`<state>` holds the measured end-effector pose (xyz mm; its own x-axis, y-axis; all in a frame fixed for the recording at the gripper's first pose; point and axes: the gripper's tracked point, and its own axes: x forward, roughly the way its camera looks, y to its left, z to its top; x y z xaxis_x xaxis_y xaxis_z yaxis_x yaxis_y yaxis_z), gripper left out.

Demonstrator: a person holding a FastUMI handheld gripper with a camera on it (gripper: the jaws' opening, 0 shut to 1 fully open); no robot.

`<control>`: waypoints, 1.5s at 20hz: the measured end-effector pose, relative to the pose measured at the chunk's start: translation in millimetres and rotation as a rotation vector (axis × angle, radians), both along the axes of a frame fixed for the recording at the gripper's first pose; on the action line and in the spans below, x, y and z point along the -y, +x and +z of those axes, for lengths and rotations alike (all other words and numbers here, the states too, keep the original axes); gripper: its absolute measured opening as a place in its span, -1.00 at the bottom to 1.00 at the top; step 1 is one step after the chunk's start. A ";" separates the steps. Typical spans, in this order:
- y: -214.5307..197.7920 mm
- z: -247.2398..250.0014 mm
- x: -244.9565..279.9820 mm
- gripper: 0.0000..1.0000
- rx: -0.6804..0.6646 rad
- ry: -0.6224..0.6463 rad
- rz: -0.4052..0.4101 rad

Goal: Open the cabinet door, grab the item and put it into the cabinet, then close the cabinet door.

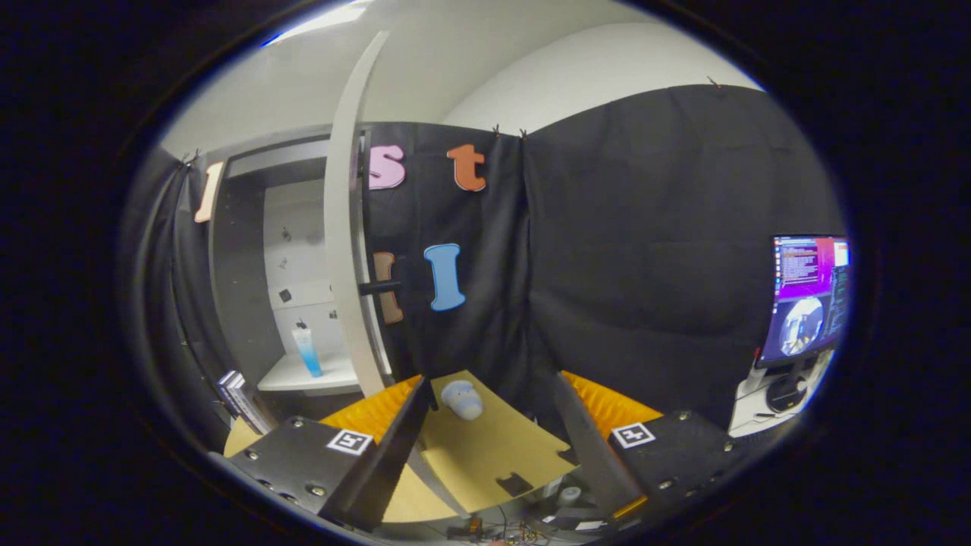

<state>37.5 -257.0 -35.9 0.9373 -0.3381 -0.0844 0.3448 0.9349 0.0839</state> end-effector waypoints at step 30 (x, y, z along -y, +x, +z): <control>66.9 -24.6 -232.0 0.94 -0.035 0.017 0.533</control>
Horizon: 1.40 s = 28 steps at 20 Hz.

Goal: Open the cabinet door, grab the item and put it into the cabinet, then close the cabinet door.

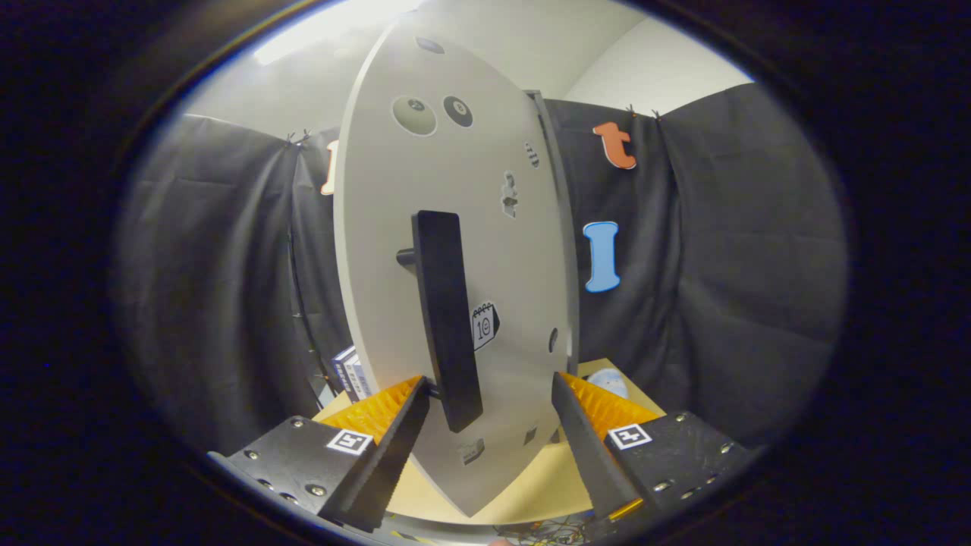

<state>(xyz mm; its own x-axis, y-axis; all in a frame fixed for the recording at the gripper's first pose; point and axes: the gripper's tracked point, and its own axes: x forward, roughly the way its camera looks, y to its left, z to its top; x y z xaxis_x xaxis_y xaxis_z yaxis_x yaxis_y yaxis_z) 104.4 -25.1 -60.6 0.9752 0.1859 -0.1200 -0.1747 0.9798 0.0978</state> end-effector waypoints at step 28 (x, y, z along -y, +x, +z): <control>204.8 -7.7 -176.1 1.00 0.191 -0.061 -0.030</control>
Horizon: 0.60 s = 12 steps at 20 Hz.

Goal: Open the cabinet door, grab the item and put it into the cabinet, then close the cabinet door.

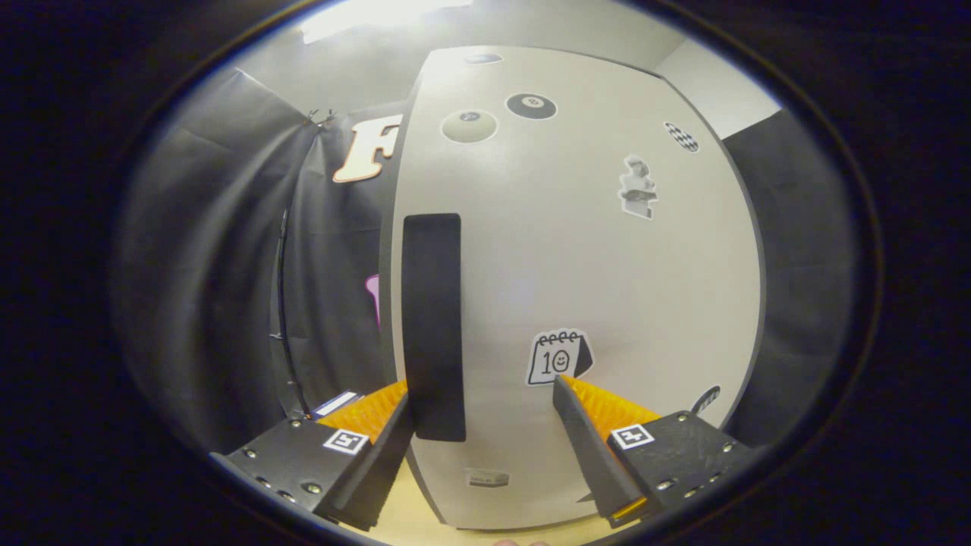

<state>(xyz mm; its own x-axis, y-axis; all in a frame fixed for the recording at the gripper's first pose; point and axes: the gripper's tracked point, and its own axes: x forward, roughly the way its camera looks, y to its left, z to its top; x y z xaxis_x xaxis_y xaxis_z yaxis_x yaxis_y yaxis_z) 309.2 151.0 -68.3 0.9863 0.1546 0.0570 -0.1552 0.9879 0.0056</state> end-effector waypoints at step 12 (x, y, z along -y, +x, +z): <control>-1.9 0.7 -0.9 1.00 -0.002 -0.030 0.030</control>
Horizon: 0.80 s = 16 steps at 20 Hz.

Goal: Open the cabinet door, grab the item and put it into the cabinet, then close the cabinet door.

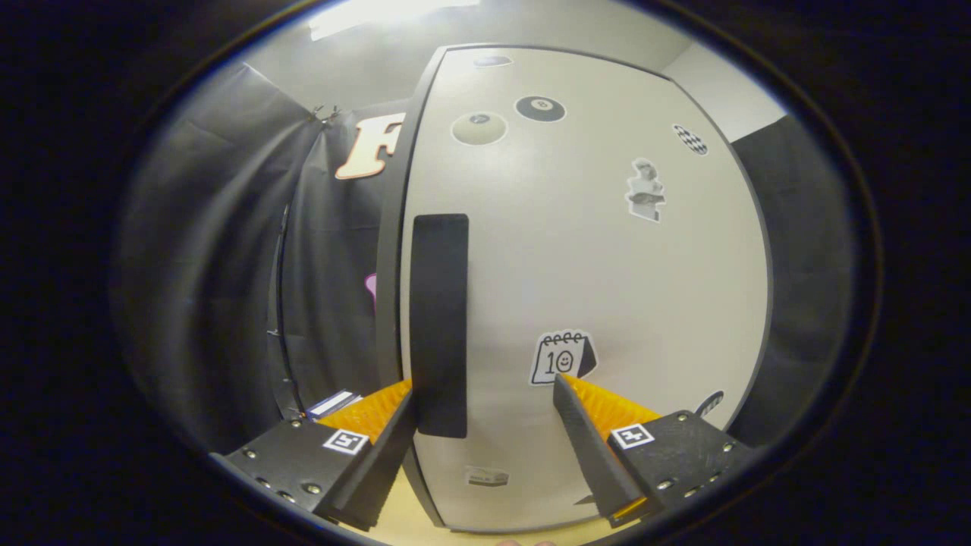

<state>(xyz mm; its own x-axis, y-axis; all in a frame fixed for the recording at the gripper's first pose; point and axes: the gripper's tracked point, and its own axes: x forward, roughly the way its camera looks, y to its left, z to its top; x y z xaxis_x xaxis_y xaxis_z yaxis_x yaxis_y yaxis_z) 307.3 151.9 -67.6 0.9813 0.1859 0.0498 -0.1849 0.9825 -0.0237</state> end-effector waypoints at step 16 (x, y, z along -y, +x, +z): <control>-223.9 37.4 99.6 1.00 0.014 -0.012 -0.142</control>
<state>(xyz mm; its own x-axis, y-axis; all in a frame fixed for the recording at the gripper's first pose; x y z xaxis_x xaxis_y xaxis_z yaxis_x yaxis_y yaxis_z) 83.4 52.2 -30.1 0.9970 0.0461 0.0620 -0.0439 0.9984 -0.0367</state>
